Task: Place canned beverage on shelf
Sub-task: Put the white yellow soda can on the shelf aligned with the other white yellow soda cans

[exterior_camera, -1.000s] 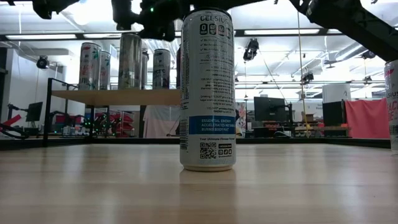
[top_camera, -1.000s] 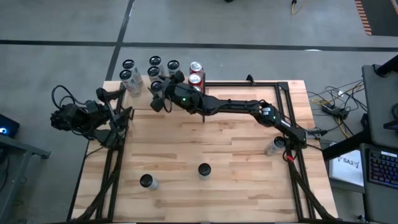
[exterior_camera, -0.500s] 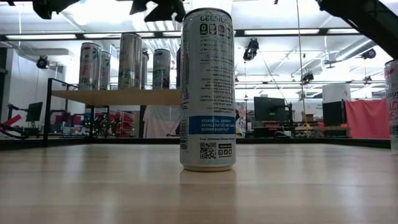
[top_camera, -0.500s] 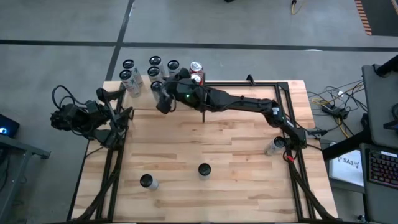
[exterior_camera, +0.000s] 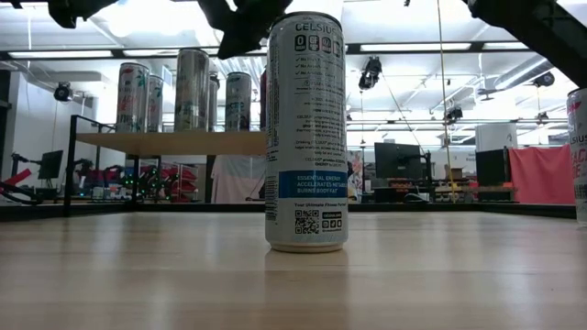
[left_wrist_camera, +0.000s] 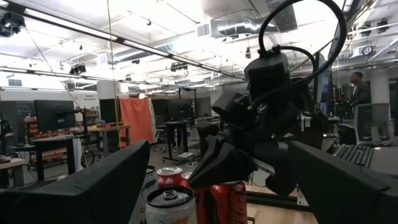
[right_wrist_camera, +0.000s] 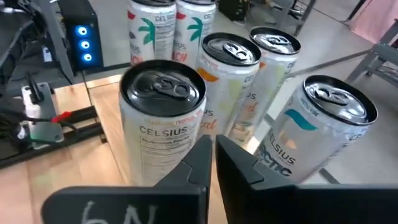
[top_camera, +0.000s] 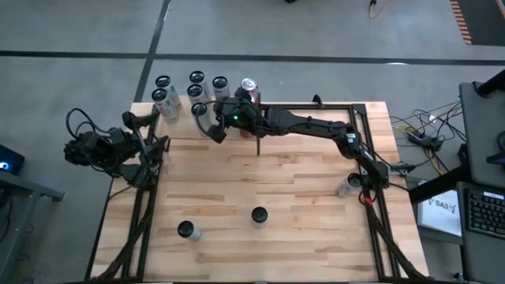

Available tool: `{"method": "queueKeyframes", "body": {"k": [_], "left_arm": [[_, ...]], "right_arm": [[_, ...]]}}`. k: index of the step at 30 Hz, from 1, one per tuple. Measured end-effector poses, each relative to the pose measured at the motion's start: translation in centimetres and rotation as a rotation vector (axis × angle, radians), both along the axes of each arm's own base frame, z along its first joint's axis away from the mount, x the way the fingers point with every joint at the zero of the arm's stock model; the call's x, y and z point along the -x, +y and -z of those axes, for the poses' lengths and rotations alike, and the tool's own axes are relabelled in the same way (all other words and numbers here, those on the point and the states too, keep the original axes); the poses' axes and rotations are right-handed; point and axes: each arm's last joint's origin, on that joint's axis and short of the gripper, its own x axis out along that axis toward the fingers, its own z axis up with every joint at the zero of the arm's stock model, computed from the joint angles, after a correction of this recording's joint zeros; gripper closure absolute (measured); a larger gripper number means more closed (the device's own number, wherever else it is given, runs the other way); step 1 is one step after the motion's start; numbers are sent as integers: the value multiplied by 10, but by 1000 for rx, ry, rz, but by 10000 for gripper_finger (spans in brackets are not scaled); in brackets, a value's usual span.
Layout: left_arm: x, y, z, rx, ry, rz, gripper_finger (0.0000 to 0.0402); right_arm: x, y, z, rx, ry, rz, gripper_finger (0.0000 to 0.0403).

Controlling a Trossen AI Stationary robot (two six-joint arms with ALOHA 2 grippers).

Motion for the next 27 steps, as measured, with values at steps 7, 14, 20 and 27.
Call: {"method": "queueKeyframes", "body": {"k": [7,14,20,27], "left_arm": [[0,0,0,-1,0,0,36],[0,0,0,-1,0,0,36],[0,0,0,-1,0,0,36],[0,0,0,-4,1,-1,36]], "right_arm": [[-3,2,3,-35,-9,-79,394],[-13,-1,19,-38,4,-89,394],[-17,-2,19,-17,-27,-91,394],[-17,-12,16,12,-54,-82,394]]}}
